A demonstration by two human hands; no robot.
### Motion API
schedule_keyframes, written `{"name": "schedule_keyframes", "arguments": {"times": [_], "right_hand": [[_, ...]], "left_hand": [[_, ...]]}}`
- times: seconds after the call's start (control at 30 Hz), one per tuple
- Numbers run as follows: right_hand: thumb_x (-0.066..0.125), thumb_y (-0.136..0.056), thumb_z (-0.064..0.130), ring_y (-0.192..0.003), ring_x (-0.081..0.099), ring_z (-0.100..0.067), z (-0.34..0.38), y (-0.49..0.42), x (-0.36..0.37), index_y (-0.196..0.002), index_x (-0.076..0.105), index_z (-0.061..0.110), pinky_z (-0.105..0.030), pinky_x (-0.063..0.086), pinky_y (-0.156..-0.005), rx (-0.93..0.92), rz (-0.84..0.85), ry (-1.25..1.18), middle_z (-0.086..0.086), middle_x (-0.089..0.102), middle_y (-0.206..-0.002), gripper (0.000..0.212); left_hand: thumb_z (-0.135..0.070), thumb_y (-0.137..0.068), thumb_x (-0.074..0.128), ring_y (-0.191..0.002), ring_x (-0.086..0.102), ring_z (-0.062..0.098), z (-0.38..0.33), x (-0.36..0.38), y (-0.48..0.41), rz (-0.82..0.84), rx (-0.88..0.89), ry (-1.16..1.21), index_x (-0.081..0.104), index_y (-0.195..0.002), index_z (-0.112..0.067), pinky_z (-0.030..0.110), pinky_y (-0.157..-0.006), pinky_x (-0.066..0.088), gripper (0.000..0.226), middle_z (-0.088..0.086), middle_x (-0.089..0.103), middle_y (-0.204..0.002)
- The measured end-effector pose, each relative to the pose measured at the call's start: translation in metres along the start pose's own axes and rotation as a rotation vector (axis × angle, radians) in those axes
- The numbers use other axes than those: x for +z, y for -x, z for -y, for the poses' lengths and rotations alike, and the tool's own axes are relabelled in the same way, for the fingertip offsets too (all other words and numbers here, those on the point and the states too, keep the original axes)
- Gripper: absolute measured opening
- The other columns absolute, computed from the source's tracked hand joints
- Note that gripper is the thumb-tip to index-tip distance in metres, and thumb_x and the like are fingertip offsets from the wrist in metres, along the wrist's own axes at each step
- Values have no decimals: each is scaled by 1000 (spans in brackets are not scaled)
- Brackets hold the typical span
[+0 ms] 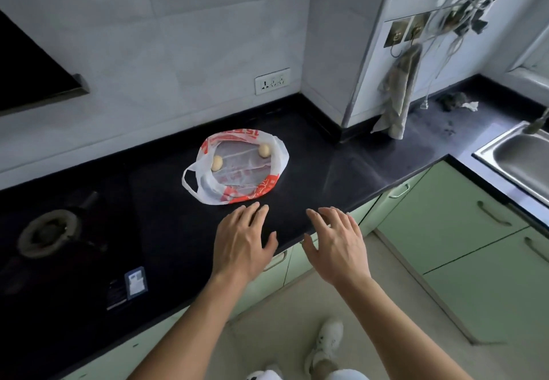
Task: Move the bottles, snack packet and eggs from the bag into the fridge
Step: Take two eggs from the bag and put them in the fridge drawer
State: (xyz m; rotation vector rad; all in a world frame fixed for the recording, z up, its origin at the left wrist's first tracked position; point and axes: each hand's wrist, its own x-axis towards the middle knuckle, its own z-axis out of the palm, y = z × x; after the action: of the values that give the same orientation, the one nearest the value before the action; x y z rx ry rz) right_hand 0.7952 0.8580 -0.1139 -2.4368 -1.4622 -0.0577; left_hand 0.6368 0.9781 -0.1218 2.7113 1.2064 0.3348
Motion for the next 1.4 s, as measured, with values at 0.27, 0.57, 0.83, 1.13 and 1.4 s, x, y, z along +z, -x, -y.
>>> {"name": "schedule_keyframes", "arguments": {"times": [0.27, 0.57, 0.83, 1.13, 1.4], "right_hand": [[62, -84, 35, -123, 58, -29, -19, -79, 23, -128, 64, 18, -49, 42, -108, -103, 7, -61, -5, 65, -122, 47], [70, -83, 28, -119, 60, -33, -45, -183, 38, -128, 64, 13, -50, 48, -103, -262, 31, -202, -10, 66, -121, 48], [72, -84, 22, -117, 60, -36, -55, -234, 63, -129, 62, 10, -45, 56, -88, -402, 116, -246, -16, 65, -123, 48], [69, -88, 24, -103, 60, -38, -35, -268, 111, -138, 54, 13, -41, 53, -73, -396, 223, -302, -17, 61, -123, 54], [57, -94, 30, -90, 51, -27, -2, -309, 168, -140, 43, 19, -34, 43, -66, -183, 362, -366, -6, 45, -118, 50]], "left_hand": [[-50, -87, 43, -126, 55, 23, 11, 15, -53, -9, -108, -59, 56, -135, -17, 41, -100, 48, 60, 3, 62, -134], [-52, -89, 48, -126, 56, 22, 7, 25, -118, 21, -316, -144, 53, -139, -17, 38, -103, 48, 60, 3, 60, -138], [-57, -89, 36, -125, 57, 20, 10, 45, -142, -18, -458, -104, 51, -138, -20, 41, -100, 51, 64, 1, 60, -138], [-54, -86, 40, -116, 59, 22, 42, 79, -171, -49, -523, 30, 55, -131, -19, 41, -97, 51, 59, 0, 62, -130], [-41, -90, 64, -126, 50, 22, 102, 107, -211, -112, -633, 177, 50, -141, -19, 35, -99, 48, 57, 0, 51, -143]]}}
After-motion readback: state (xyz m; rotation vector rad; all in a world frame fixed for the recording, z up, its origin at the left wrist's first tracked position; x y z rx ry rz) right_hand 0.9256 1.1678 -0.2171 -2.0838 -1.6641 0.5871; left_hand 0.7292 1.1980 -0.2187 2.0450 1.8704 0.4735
